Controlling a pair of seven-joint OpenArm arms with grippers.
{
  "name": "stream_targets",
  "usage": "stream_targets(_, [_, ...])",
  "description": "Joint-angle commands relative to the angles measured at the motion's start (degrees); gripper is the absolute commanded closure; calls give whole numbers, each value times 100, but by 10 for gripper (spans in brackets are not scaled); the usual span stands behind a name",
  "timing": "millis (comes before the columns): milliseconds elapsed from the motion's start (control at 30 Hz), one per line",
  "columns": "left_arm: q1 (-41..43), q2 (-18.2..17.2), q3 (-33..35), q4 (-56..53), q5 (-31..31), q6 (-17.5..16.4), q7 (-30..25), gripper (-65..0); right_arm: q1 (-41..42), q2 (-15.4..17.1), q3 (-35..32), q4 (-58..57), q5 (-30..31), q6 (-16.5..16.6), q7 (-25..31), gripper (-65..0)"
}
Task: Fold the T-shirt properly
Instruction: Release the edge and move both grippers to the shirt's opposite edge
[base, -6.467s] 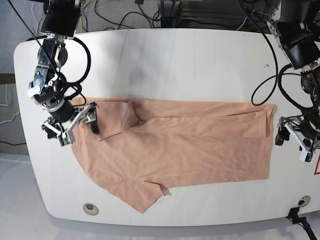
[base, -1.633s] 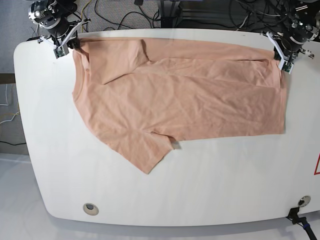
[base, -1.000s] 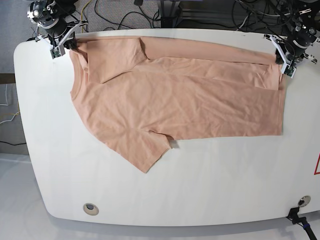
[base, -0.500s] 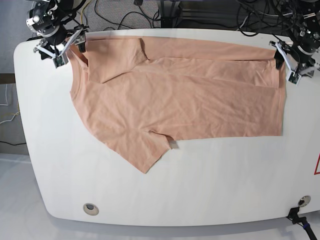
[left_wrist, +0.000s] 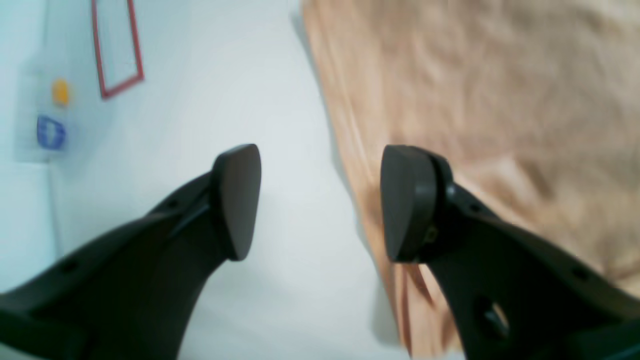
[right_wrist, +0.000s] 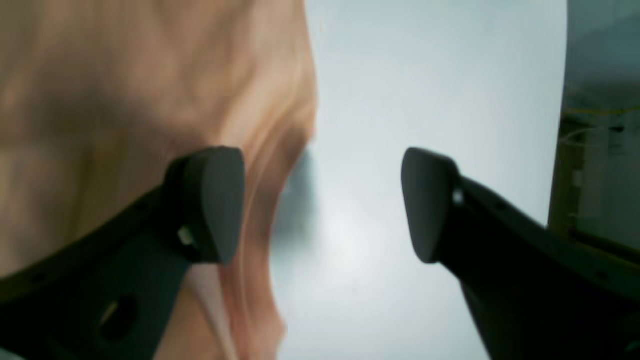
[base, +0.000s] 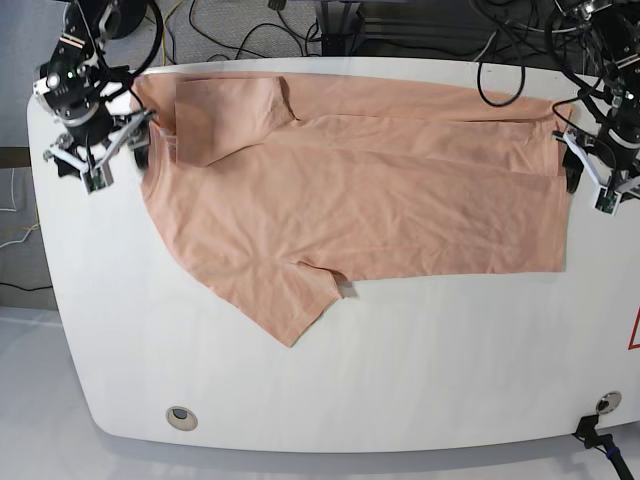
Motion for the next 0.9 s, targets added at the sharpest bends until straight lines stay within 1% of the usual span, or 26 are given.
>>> stream_targets(0, [-366,-67,78,76,-39,40,-97,-362,396,80,-226,-191,15,3,98,-473])
stream_targets(133, [-982,-23,201,-135,-39,40,255,-362,1020,80,-543,-727,15,3,98,-473])
stream_targets(267, [-1588,12,377,-742,40,40,351,-362,1653,80,-771,-1351,6,3,98,-473])
stream_targets(400, [-2107,38,500,-1375,454,40,325,-362,2137,107,-807,-1835,6,3,98,-473])
stream_targets(500, [-2379,29,527,-1867,462,40,290,-362,2506,124,-815,-2222,6,3,116,-473])
stream_targets(633, [-2547,3,544,-2517,471,40,-106,-362,2972,133,-815,-2776,6,3,124,-473])
stream_targets(733, [-2819,-6,544,-2922,471,40,-167,-362,3306,142,-815,-3224,-3,3,142,-473])
stream_targets(800, [-2942,-120,544,-3177,471,40,-176,-362,3499,142,-859,-3514,-3,3,248,-473])
stream_targets(867, [-3083,-155,544,-3405,471,40,-229,-362,3693,194,-1105,-3910,-3,3,450,-473])
